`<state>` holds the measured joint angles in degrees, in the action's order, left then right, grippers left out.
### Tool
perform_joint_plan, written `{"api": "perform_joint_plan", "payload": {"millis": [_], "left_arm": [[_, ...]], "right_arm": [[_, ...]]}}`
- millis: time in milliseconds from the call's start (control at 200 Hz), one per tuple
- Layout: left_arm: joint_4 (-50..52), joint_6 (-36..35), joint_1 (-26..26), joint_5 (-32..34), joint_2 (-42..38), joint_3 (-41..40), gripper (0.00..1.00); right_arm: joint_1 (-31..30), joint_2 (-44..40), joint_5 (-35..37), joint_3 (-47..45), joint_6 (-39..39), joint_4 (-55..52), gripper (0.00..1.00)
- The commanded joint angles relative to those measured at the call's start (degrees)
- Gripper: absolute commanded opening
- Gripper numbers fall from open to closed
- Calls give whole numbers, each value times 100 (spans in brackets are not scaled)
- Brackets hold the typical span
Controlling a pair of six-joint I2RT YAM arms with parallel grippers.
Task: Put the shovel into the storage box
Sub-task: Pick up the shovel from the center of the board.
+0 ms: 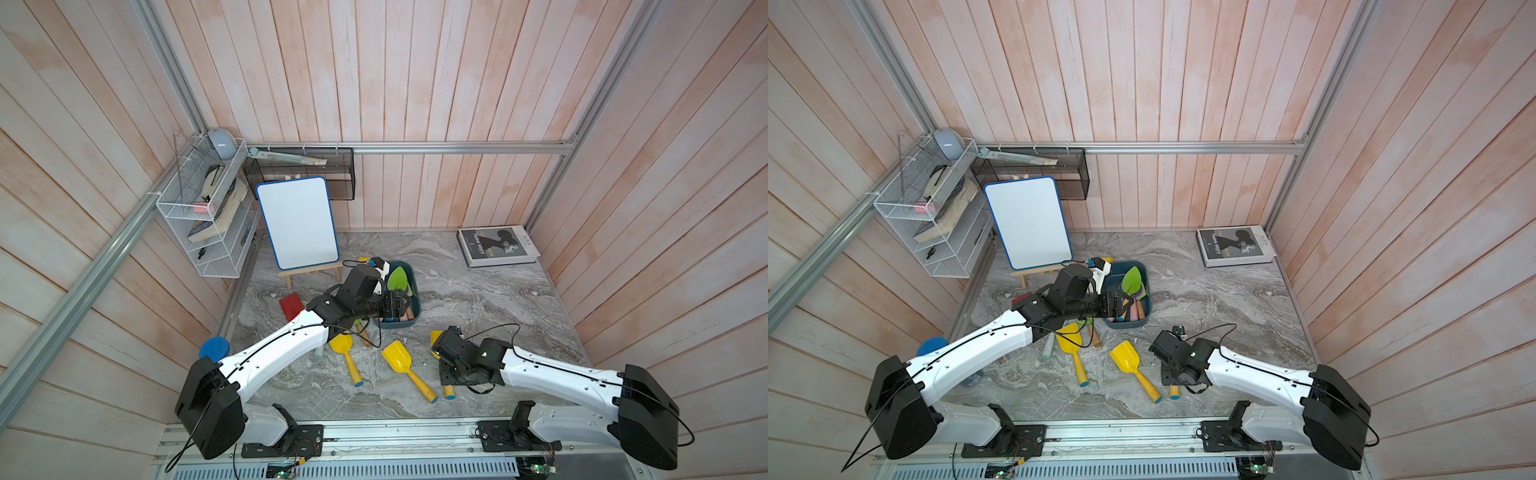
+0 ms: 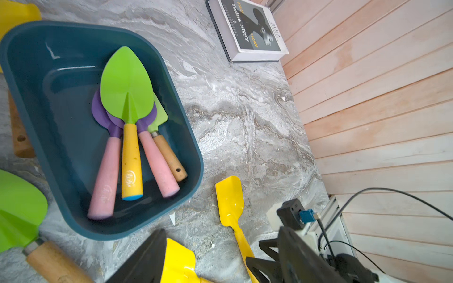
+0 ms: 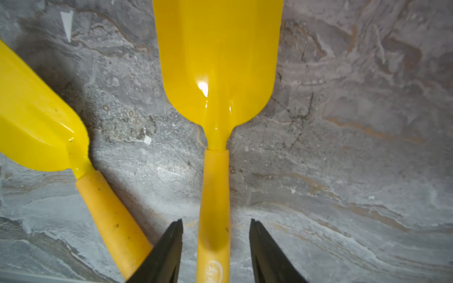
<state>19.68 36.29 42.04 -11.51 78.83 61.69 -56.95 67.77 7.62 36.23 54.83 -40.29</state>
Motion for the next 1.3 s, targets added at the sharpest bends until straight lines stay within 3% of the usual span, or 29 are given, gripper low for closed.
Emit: {"api": "perform_joint_plan", "payload": {"millis": [0,235,465,570,740,1290], "left_arm": [[-221,171,83,160,-179,-207,77],[-245,251,199,254,-256,-361,78],[-249,257,238,263,-149,-330,78],[-238,255,242,254,-97,-307,78],[-214,264,258,229,-45,-301,78],[-272,207,261,219,485,25,78]], "right_arm": [[-125,-79,31,-212,440,162,51],[-237,29,-50,-447,529,484,49],[-288,220,-97,-473,530,585,38],[-299,237,-94,-467,546,591,28],[-308,160,38,-351,555,442,0],[-128,-293,834,875,-73,100,0]]}}
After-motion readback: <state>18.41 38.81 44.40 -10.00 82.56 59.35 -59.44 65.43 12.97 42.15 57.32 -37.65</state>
